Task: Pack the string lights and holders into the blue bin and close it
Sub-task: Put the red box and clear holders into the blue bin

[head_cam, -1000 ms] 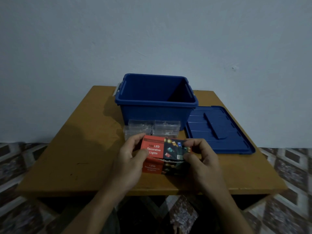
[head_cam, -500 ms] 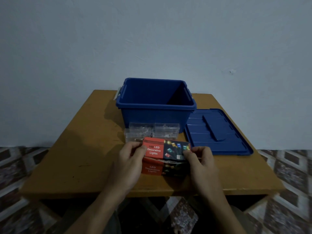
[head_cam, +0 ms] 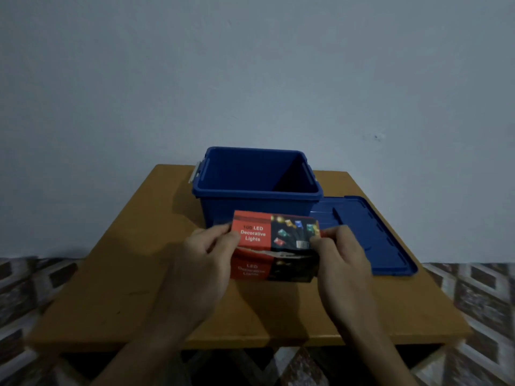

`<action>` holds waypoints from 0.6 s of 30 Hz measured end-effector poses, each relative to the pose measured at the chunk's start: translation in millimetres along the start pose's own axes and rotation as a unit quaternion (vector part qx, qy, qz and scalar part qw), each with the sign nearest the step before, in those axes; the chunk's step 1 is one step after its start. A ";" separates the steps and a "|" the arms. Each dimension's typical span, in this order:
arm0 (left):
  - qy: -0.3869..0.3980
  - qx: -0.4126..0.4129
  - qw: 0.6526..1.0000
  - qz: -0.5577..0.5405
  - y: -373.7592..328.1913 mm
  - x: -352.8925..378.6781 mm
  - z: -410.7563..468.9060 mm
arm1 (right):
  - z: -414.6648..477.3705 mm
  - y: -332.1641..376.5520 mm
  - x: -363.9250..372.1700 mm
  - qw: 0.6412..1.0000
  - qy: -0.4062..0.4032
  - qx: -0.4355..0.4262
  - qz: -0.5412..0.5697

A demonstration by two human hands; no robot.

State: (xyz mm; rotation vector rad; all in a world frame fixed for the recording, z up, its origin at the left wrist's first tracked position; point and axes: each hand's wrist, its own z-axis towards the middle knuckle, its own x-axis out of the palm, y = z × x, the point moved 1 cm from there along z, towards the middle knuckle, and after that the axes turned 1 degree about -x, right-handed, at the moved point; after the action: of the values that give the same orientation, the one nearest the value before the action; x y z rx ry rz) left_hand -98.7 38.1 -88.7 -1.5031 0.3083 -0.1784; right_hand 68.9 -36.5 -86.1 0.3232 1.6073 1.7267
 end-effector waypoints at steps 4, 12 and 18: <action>0.001 0.079 0.996 0.049 -48.9 -7.4 17.9 | 27.8 43.6 -2.6 0.998 -0.005 -0.054 0.026; -0.103 0.080 0.983 0.129 -94.1 -7.5 142.8 | 151.7 83.3 34.1 0.999 0.003 -0.027 0.034; -0.057 -0.062 0.975 0.206 -74.5 0.3 192.6 | 200.4 53.5 73.3 0.996 0.062 0.053 -0.030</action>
State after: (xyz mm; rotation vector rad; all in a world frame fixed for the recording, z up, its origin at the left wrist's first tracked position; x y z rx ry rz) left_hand -33.4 216.2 -7.1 -1.5317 0.5377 0.2608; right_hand 127.1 165.4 -21.0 0.2208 1.7837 1.6479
